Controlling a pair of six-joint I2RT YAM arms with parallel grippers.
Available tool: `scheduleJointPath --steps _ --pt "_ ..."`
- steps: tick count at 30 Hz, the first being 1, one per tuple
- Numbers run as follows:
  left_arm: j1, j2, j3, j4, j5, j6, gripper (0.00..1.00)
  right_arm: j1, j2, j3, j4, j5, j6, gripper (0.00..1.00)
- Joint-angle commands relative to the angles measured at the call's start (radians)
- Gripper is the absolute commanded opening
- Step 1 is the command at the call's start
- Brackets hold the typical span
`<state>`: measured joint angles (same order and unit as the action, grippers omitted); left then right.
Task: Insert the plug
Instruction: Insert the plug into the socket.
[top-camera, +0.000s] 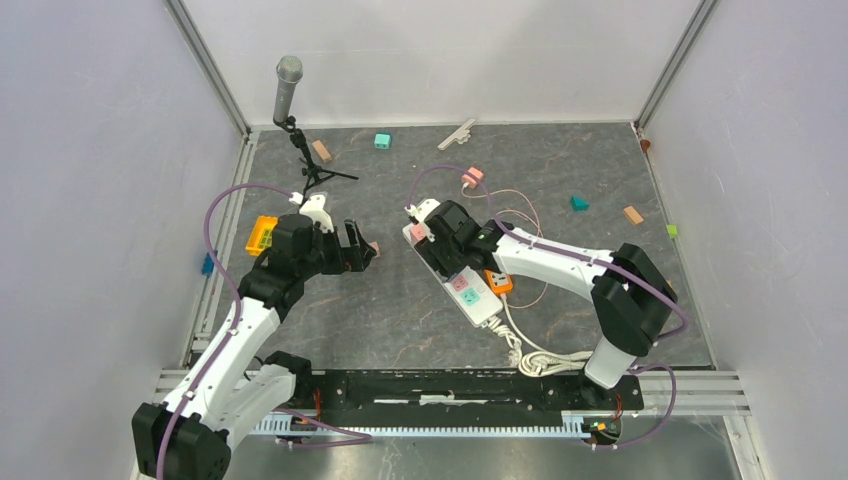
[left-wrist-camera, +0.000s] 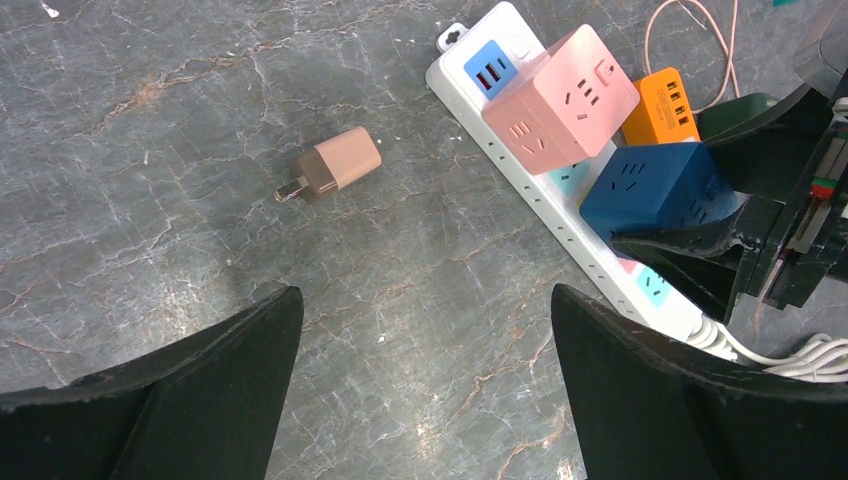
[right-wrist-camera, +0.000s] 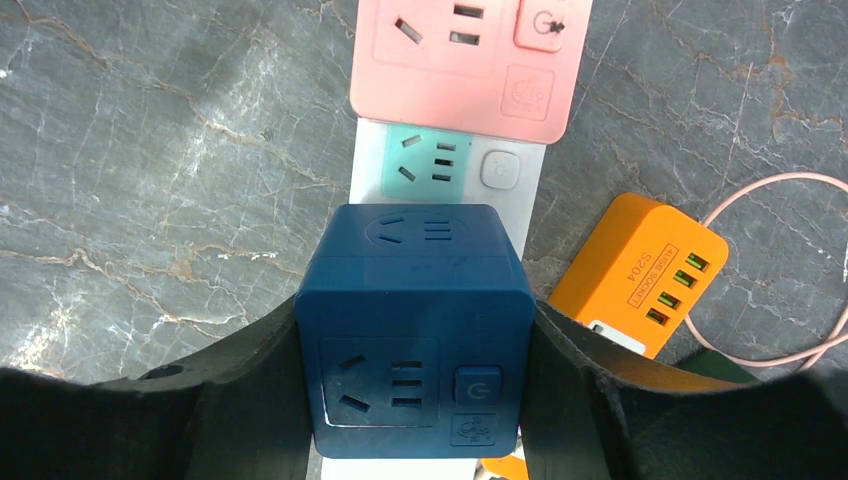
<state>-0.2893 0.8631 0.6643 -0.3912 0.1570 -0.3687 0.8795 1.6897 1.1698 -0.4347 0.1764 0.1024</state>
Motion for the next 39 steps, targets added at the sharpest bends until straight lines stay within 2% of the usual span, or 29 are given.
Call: scheduleJointPath --steps 1,7,18,39 --pt "0.003 -0.016 0.02 0.017 -0.022 0.043 1.0 -0.005 0.026 0.025 -0.177 -0.052 -0.024 0.0" --pt "0.003 -0.016 0.02 0.018 -0.022 0.043 1.0 -0.008 0.071 0.014 -0.185 -0.021 -0.041 0.0" --pt "0.003 -0.02 0.02 0.017 -0.024 0.043 1.0 -0.024 0.067 -0.02 -0.077 0.0 0.018 0.0" --pt "0.003 -0.028 0.02 0.017 -0.023 0.043 1.0 -0.155 0.015 -0.142 0.069 -0.26 0.126 0.0"
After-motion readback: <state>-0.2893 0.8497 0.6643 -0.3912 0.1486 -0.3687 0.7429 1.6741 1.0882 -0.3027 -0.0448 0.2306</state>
